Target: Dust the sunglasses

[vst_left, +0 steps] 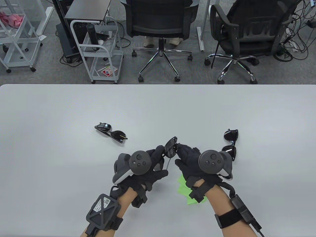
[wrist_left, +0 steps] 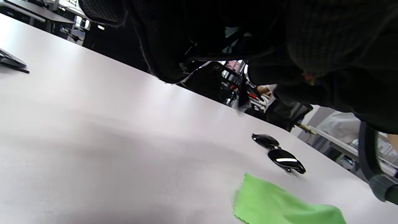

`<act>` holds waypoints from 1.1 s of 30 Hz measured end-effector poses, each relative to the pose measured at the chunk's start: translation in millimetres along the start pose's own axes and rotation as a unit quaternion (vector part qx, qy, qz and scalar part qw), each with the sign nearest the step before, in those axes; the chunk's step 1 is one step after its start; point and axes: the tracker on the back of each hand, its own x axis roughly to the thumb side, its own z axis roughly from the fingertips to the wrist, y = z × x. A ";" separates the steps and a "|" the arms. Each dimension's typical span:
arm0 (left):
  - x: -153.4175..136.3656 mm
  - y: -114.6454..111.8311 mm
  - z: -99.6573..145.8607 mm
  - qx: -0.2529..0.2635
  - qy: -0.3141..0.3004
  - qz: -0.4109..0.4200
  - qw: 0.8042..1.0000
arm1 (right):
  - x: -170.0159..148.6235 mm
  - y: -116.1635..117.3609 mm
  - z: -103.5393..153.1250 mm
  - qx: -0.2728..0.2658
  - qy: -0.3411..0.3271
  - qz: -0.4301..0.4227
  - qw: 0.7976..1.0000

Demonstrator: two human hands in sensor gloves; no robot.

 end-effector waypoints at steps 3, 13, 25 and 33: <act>-0.8 1.1 -0.2 0.002 0.000 0.016 1.000 | 4.3 1.5 -1.1 0.002 -0.003 0.025 1.000; -9.2 8.1 0.5 0.082 0.035 -0.159 0.983 | -9.7 -37.8 16.6 -0.164 0.056 0.089 0.981; 31.9 -6.8 7.3 0.142 -0.036 -0.285 0.947 | 35.2 8.9 -5.4 -0.076 -0.050 0.322 0.942; 29.1 -7.7 3.9 0.134 -0.015 -0.275 0.952 | 31.8 4.8 -25.8 -0.083 0.024 0.266 0.960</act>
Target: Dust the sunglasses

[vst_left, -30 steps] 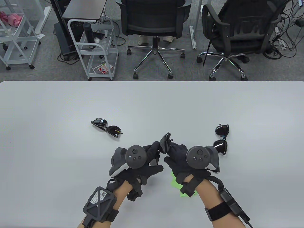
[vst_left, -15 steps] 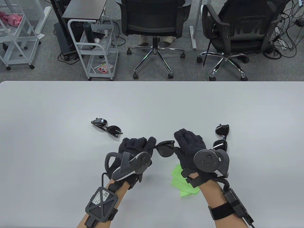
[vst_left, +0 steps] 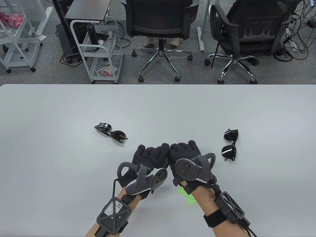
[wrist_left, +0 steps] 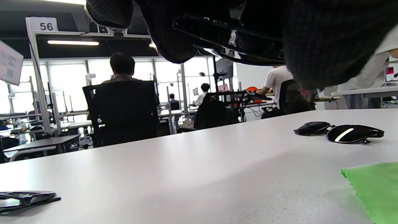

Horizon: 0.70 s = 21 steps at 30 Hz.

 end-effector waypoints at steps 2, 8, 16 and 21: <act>-12.2 0.4 -2.2 -0.019 0.031 0.002 0.999 | -7.1 3.5 -9.8 0.020 0.016 0.002 1.000; -75.1 -6.2 -0.6 -0.036 0.151 0.066 0.986 | -45.3 38.7 -46.3 0.084 0.090 -0.008 0.992; -80.1 -21.3 -6.2 -0.080 0.157 0.054 0.983 | -69.0 84.0 -70.0 0.150 0.120 0.038 0.981; -76.5 -23.8 -7.9 -0.085 0.150 0.047 0.984 | -67.1 95.7 -71.7 0.181 0.107 0.072 0.975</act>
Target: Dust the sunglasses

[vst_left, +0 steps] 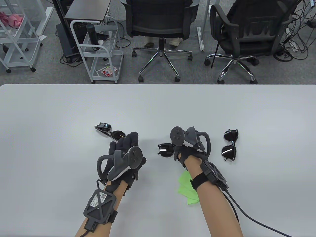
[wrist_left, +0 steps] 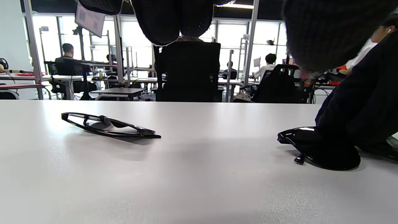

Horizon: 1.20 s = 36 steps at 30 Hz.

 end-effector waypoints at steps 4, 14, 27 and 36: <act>-2.2 -0.8 -0.6 -0.005 0.004 0.003 1.000 | 2.0 2.0 -1.5 0.011 0.000 0.004 1.000; -4.0 -1.4 0.4 -0.019 0.007 0.003 1.000 | 3.0 1.3 2.4 0.024 -0.007 -0.002 1.000; -6.6 -1.5 -0.4 -0.033 0.008 0.013 0.999 | -76.9 -58.0 64.9 -0.107 0.131 0.019 0.985; -5.9 -2.1 0.0 -0.033 0.007 0.017 0.999 | -159.8 -32.2 71.9 -0.079 0.254 0.156 0.951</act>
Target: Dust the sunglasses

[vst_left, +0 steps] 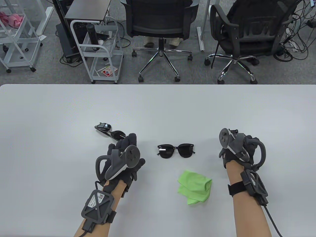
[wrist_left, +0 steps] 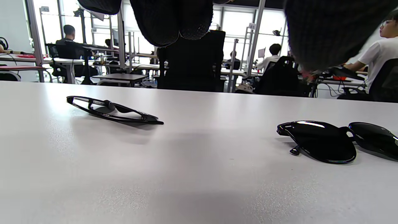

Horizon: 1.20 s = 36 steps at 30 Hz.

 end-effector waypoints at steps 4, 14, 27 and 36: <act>1.0 -4.0 -1.4 -0.009 -0.001 -0.003 1.000 | -8.5 16.5 -7.7 0.037 0.022 -0.004 0.999; 2.6 -9.6 -4.6 -0.025 -0.006 0.007 1.000 | -10.7 34.5 -23.3 0.110 0.059 -0.113 0.986; 8.3 -4.5 -0.6 -0.011 -0.023 0.006 1.000 | 2.4 -14.7 -2.1 0.036 -0.023 -0.165 0.985; 25.3 4.2 7.8 0.023 -0.073 0.011 0.997 | 98.5 -91.2 61.3 0.032 -0.239 -0.201 0.950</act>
